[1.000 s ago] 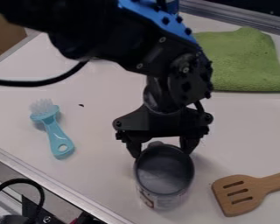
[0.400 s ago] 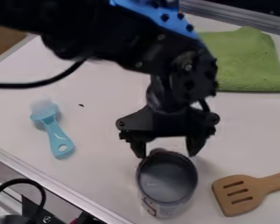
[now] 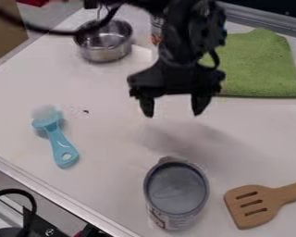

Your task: Moved the can on table sideways

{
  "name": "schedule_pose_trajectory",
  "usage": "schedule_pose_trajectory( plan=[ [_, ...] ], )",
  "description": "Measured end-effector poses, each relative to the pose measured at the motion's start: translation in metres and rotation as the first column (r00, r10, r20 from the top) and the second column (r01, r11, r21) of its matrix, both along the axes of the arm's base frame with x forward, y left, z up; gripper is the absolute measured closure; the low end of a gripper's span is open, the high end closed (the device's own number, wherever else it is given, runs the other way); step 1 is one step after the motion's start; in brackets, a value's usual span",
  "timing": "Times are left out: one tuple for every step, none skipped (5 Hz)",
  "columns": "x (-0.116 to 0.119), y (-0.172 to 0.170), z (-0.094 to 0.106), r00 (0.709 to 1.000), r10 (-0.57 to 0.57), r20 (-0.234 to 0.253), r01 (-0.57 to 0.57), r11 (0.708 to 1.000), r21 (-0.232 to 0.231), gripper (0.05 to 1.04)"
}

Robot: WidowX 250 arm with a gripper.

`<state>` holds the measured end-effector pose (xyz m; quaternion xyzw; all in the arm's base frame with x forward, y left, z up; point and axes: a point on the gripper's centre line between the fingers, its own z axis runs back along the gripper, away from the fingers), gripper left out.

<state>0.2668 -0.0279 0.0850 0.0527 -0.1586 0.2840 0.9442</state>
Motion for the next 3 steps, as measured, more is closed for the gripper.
schedule_pose_trajectory(
  plan=[
    [0.025,-0.010,-0.002,0.969,-0.233,-0.082,0.238,0.970,0.048,0.084],
    [0.051,-0.027,-0.001,0.910,-0.398,-0.119,0.405,0.913,0.040,0.084],
    [0.069,-0.049,0.008,0.883,-0.455,-0.113,0.459,0.889,0.009,0.084]
  ],
)
